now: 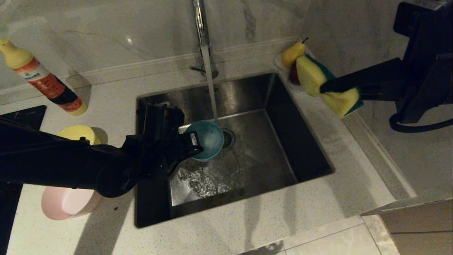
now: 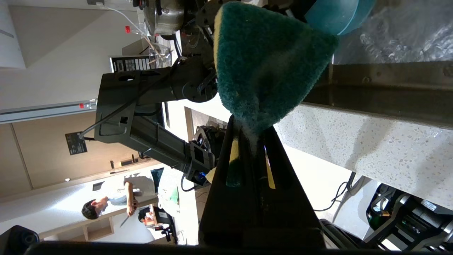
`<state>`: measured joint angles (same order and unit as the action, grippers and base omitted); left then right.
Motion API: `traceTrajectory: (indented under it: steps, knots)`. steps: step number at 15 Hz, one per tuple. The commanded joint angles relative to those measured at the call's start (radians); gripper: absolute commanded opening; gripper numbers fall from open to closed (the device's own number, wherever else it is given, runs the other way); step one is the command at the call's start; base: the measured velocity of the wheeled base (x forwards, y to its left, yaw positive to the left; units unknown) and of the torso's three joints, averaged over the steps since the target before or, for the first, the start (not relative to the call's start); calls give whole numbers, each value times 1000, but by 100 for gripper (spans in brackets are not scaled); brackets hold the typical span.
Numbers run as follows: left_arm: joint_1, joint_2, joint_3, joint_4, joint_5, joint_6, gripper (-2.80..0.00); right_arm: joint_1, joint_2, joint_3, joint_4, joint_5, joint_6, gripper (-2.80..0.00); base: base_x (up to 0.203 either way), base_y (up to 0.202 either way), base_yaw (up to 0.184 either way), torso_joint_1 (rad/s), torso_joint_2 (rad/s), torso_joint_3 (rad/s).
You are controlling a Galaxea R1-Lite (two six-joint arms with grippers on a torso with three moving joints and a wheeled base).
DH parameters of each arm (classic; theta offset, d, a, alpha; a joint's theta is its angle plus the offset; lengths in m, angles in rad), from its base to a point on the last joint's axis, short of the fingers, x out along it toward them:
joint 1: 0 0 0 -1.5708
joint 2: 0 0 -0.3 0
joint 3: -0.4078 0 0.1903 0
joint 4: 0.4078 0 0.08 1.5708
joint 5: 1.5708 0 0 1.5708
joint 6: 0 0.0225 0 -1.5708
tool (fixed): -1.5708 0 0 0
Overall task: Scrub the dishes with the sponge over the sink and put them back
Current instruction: Rinse the bowl
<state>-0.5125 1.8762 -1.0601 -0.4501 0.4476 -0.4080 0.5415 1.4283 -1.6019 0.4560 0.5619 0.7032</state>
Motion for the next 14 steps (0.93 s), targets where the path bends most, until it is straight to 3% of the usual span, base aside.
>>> traceTrajectory:
  steps: [1,3,8,9,10,13,14]
  knots:
    - [19,-75,41,-35,15,37,-280,0,-3,-3,4,3,6,-280,0,0,0,0,0,0]
    - [46,-136,109,-163,25,159,-280,0,1,-1,4,4,6,-280,0,0,0,0,0,0]
    - [78,-184,338,-604,57,618,-280,0,12,0,3,4,6,-280,0,0,0,0,0,0]
    - [89,-179,369,-638,57,670,-280,1,11,0,3,4,6,-280,0,0,0,0,0,0]
    - [94,-179,376,-633,57,678,-280,0,10,1,5,4,6,-280,0,0,0,0,0,0]
    - [100,-217,362,-456,48,682,-280,0,-2,8,8,4,6,-280,0,0,0,0,0,0]
    - [100,-220,351,-453,46,684,-280,0,-2,11,7,4,6,-280,0,0,0,0,0,0]
